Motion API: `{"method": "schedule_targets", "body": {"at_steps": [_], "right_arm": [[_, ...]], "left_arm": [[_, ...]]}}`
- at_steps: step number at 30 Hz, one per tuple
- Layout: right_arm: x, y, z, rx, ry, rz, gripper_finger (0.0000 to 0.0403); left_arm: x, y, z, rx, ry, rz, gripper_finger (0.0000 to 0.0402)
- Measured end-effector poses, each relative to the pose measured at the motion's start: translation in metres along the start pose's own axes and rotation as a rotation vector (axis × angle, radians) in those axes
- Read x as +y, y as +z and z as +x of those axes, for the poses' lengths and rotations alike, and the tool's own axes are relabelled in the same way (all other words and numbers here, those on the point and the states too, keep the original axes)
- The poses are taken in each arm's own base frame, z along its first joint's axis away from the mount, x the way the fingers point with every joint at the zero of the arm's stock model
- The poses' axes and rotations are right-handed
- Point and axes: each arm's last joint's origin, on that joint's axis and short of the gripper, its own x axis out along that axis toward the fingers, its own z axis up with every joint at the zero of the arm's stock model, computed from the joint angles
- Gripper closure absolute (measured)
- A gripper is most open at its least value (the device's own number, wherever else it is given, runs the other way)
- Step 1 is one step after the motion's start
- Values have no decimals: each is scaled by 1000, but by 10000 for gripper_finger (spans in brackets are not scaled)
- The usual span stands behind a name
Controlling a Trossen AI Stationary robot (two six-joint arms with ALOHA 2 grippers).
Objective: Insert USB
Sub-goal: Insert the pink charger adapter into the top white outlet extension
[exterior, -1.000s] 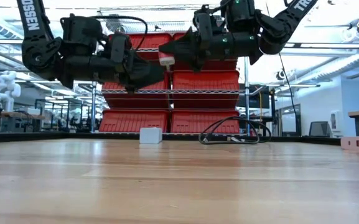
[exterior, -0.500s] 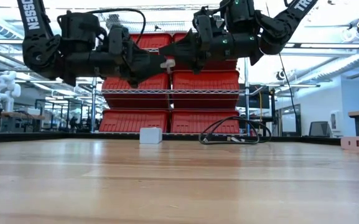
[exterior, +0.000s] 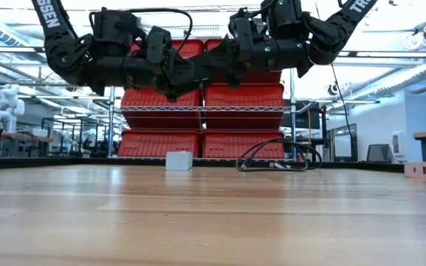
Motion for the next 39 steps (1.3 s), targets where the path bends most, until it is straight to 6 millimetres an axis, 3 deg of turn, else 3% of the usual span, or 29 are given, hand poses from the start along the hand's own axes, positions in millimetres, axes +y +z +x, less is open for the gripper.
{"method": "schedule_targets", "body": {"at_steps": [14, 22, 29, 39], "right_arm": [[0, -2, 0, 33, -2, 11, 280], [-2, 0, -2, 38, -12, 43, 236], [-7, 16, -16, 32, -32, 23, 230], [-14, 38, -41, 96, -77, 26, 227]], "left_arm": [[0, 0, 0, 2, 4, -8, 242], [1, 1, 1, -2, 12, -9, 249], [3, 4, 1, -23, 22, 0, 249], [25, -2, -7, 55, -26, -29, 249]]}}
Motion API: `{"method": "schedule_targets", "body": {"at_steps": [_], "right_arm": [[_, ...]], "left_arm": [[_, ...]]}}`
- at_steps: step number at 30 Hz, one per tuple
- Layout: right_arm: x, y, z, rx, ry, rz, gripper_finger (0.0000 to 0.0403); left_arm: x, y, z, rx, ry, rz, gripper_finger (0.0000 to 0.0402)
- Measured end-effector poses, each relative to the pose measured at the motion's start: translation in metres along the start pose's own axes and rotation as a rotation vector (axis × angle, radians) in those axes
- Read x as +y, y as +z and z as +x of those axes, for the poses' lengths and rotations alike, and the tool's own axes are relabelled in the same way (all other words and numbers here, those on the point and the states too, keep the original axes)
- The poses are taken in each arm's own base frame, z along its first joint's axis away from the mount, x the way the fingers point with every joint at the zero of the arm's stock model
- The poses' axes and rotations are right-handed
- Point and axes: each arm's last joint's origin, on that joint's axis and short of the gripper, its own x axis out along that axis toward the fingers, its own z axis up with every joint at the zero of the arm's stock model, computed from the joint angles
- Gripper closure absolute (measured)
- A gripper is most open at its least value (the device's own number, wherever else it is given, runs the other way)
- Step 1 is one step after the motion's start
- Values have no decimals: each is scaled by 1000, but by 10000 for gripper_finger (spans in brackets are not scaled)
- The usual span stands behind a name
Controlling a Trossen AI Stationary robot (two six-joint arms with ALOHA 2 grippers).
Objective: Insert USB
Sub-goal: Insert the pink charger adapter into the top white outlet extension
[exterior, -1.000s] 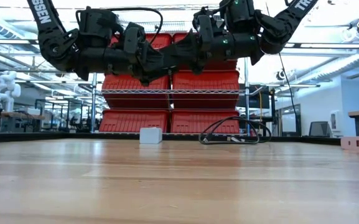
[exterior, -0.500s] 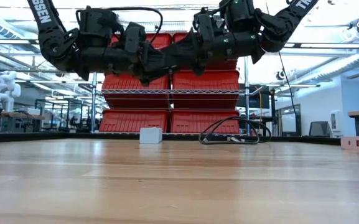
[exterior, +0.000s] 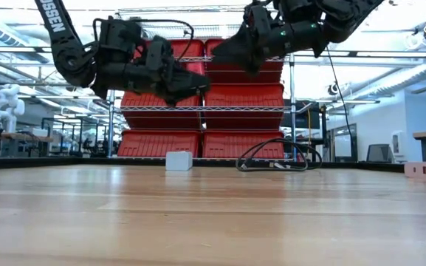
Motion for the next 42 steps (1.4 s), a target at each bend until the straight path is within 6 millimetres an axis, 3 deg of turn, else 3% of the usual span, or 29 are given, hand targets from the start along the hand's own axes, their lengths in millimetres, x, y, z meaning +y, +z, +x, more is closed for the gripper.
{"method": "schedule_targets", "body": {"at_steps": [10, 13, 25, 37, 42], "right_arm": [[-2, 33, 18, 225, -47, 26, 227], [-4, 34, 27, 304, -39, 41, 222], [1, 41, 54, 457, 13, 22, 127], [2, 29, 69, 558, 33, 13, 159], [2, 35, 70, 554, 38, 8, 181]], "left_arm": [[2, -4, -1, 37, -8, 9, 249], [1, -4, -1, 33, -9, 12, 249], [2, -6, -1, 51, -2, 6, 249], [2, -10, -2, 92, 0, -12, 249], [2, -11, -2, 102, 0, -16, 248]]}}
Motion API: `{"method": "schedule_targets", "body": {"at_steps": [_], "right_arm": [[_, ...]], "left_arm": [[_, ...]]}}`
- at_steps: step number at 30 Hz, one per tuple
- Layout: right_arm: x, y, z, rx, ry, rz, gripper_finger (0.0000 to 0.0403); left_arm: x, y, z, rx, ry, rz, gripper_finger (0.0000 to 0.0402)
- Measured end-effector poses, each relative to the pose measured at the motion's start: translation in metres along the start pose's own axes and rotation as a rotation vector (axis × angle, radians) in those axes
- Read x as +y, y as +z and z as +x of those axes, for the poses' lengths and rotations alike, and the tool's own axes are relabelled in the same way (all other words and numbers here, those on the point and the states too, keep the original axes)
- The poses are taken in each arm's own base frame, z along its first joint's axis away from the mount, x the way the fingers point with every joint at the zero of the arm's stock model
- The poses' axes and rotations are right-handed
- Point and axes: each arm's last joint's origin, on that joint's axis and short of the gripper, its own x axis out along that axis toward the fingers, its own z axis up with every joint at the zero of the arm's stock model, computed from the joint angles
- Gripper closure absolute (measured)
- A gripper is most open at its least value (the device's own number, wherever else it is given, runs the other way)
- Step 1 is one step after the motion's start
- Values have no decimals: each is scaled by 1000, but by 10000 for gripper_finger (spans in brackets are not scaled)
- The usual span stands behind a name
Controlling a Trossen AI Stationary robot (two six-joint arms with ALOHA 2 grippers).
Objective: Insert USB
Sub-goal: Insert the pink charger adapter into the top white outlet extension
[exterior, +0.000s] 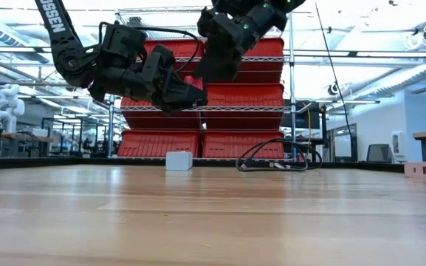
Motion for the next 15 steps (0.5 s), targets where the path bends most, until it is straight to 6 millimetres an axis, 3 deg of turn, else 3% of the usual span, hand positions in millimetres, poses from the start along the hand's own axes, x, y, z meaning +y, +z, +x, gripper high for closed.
{"method": "schedule_targets", "body": {"at_steps": [8, 15], "right_arm": [[0, -2, 0, 25, 3, 3, 227], [0, -1, 0, 12, 6, 3, 227]], "left_arm": [[-1, -1, 0, 7, 0, -2, 247], [-4, 0, 2, 6, -8, 5, 250]]}}
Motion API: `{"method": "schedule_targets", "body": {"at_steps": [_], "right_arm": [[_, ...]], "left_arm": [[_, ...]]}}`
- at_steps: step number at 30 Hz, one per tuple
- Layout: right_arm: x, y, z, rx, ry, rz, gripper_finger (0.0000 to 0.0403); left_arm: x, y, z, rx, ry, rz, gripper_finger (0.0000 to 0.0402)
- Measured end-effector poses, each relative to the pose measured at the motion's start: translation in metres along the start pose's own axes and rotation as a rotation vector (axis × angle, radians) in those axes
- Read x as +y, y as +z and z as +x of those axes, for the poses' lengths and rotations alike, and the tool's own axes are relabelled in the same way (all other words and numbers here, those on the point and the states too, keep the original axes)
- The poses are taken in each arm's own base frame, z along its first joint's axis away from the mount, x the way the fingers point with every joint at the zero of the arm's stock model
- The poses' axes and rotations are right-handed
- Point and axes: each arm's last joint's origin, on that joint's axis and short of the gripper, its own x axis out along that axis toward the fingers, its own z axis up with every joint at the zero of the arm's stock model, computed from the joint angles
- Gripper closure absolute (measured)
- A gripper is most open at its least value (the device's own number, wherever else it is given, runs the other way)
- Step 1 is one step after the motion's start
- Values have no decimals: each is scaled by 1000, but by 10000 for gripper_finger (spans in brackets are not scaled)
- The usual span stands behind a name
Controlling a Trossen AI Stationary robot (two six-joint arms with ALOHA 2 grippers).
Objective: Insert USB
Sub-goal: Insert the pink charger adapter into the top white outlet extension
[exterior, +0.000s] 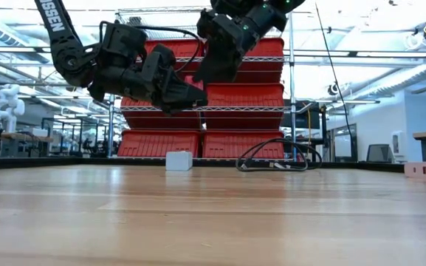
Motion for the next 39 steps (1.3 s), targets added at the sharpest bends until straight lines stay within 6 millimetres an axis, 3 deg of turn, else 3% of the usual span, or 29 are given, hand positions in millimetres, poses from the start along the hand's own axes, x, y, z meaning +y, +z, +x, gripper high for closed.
{"method": "schedule_targets", "body": {"at_steps": [7, 16, 23, 30, 39], "right_arm": [[3, 1, 1, -7, 24, -2, 230], [1, -3, 14, 15, 36, -4, 287], [1, -7, 21, 42, 58, -3, 285], [1, -5, 10, 71, 57, 12, 288], [3, -5, 1, 173, 58, 62, 241]], "left_arm": [[0, 0, 0, -1, -2, 1, 250], [-2, -3, 1, 28, -5, -10, 250], [-2, -7, 1, 62, 21, -4, 250], [-2, -4, 2, 45, 26, 5, 250], [-2, -5, 2, 55, 24, 10, 252]]}}
